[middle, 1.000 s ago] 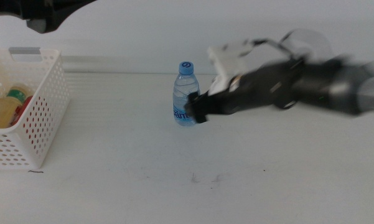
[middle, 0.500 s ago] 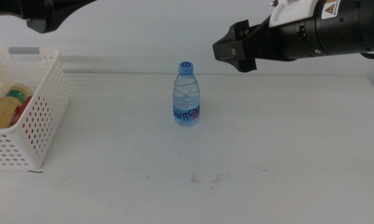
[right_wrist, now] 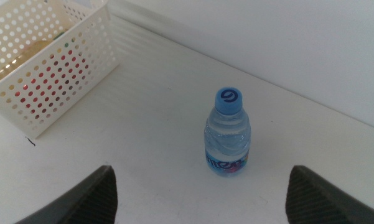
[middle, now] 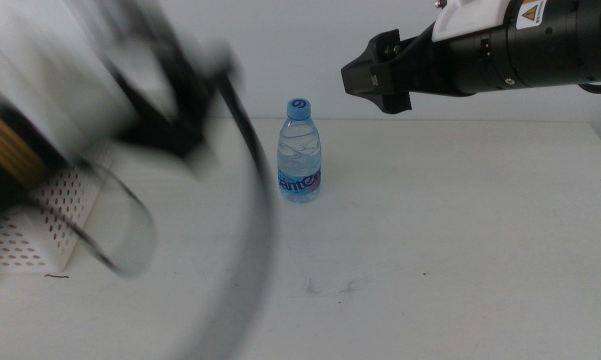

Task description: Use arms to grab the bottles and put them into the dustbin to the left of the table.

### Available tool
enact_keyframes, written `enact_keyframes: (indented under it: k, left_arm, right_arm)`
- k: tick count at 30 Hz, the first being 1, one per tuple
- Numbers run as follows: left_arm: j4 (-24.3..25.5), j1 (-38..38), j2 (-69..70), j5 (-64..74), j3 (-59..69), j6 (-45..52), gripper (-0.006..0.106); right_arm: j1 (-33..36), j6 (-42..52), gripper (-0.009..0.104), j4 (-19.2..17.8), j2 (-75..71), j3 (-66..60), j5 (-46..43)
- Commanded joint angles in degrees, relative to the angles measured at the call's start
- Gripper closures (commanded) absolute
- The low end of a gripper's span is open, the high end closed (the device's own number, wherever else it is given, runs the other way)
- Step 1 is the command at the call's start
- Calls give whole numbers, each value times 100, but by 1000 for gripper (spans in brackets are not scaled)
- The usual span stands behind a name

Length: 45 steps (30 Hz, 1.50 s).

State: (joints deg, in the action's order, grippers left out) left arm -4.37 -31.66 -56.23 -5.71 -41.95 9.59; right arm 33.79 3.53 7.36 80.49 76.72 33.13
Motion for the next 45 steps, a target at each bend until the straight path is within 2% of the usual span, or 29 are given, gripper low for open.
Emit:
enact_keyframes:
  k: [1, 5, 10, 12, 16, 22, 28, 36, 45]
  left_arm:
    - [386, -208, -593, -2070, 1094, -990, 7]
    - [174, -208, -2397, -4792, 2078, -1267, 7]
    - [118, -208, -4293, -6425, 1799, -1357, 7]
    - [94, -208, -4823, -6425, 1505, -1717, 7]
    - [94, -208, -5336, -6364, 867, -1757, 7]
    - [-138, -197, -5372, -4537, 90, -1423, 7]
    - [-58, 38, -5383, -3146, -580, -1113, 7]
    - [96, 262, -5954, -4119, -853, -1353, 7]
    - [243, 262, -6621, -4170, -1631, -1438, 7]
  right_arm:
    - [-8, 13, 14, 27, -22, -40, -60]
    - [-8, 13, 14, 27, -22, -40, -60]
    - [-8, 13, 14, 27, -22, -40, -60]
    - [-8, 13, 14, 27, -22, -40, -60]
    - [-8, 13, 14, 27, -22, -40, -60]
    - [-8, 13, 14, 24, -22, -40, -151]
    - [-8, 13, 14, 24, -22, -40, -151]
    - [-8, 13, 14, 24, -22, -40, -151]
    - [-8, 13, 14, 24, -22, -40, -151]
